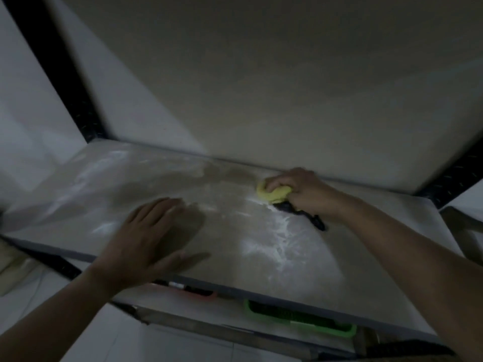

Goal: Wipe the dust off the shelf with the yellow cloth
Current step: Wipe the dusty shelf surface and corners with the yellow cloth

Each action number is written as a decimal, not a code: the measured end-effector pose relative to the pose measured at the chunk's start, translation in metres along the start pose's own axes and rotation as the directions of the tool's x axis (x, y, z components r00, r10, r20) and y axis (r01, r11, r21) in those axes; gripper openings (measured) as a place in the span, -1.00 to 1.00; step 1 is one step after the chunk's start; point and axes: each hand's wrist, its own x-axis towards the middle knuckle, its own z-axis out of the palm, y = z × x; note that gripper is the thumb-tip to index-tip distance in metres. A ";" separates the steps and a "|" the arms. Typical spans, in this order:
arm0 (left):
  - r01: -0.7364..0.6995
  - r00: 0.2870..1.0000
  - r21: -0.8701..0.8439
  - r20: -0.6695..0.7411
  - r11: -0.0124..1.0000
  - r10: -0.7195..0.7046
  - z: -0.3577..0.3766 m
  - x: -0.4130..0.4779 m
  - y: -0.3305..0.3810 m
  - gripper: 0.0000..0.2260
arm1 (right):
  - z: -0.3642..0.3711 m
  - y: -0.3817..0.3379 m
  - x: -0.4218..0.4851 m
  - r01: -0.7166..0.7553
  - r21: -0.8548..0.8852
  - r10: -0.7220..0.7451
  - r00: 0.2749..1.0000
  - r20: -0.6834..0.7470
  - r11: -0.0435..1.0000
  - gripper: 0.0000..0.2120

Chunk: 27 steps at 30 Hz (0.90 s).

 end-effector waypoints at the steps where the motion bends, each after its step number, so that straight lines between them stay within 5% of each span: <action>1: 0.022 1.000 0.010 -0.001 1.000 -0.022 0.000 -0.003 -0.006 -0.23 | -0.009 0.005 0.002 -0.017 -0.118 0.010 0.999 -0.053 0.993 -0.62; 4: 0.036 0.999 0.029 0.006 0.999 -0.037 0.005 -0.004 -0.013 -0.25 | -0.028 0.026 0.007 -0.175 -0.204 0.122 0.961 -0.248 0.963 -0.54; 11: 0.023 1.000 0.035 -0.009 0.999 -0.023 0.007 -0.001 -0.015 -0.28 | 0.024 0.013 0.045 -0.202 -0.339 0.107 0.955 -0.277 0.919 -0.49; 15: 0.014 1.000 0.036 -0.005 0.999 -0.014 0.006 -0.003 -0.016 -0.31 | 0.035 -0.005 0.035 0.081 -0.348 -0.156 0.969 -0.193 0.934 -0.55; 19: 0.019 1.000 0.038 0.000 0.999 -0.019 0.007 -0.002 -0.016 -0.29 | 0.040 -0.028 0.001 0.378 -0.087 -0.382 0.924 -0.030 0.922 -0.51; 24: 0.040 0.999 0.035 0.014 0.999 -0.040 0.006 -0.002 -0.014 -0.30 | 0.011 -0.006 0.016 0.087 -0.012 -0.087 0.948 -0.307 0.996 -0.48; 27: 0.035 0.999 0.022 0.003 0.999 -0.035 0.006 -0.003 -0.014 -0.34 | 0.013 0.005 0.046 -0.092 -0.138 0.050 0.959 -0.277 0.986 -0.54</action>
